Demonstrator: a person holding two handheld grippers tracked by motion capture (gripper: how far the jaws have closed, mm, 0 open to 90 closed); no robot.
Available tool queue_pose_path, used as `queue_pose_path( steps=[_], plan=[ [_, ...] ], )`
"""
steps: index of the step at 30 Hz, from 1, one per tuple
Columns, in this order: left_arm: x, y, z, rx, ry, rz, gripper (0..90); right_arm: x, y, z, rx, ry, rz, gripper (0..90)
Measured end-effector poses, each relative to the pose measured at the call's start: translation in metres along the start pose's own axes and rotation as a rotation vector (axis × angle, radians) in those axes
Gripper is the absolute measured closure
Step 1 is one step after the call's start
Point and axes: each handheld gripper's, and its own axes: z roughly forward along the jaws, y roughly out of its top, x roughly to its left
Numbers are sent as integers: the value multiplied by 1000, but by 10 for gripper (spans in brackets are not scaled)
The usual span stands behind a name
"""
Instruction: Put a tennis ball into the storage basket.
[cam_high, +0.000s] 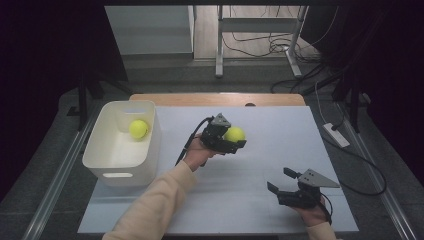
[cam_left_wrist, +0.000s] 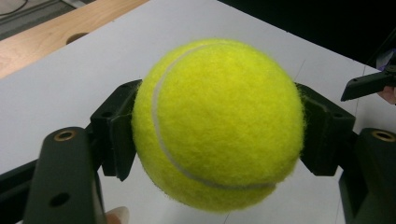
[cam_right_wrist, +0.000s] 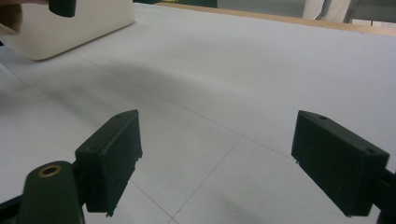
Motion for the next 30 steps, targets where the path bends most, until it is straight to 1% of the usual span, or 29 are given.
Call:
queue_pose_path(
  steps=[2, 12, 25, 30],
  plan=[
    [1, 0, -2, -6, 0, -8, 271, 0, 0, 0, 1, -2, 1, 158],
    [5, -2, -10, -20, 12, -16, 271, 0, 0, 0, 5, -3, -2, 158],
    [8, -3, -18, -21, 28, -14, 271, 0, -1, 0, 3, -4, -1, 158],
    [9, -3, -24, -33, 37, -15, 271, 0, -1, 1, 4, -5, -3, 158]
  ],
)
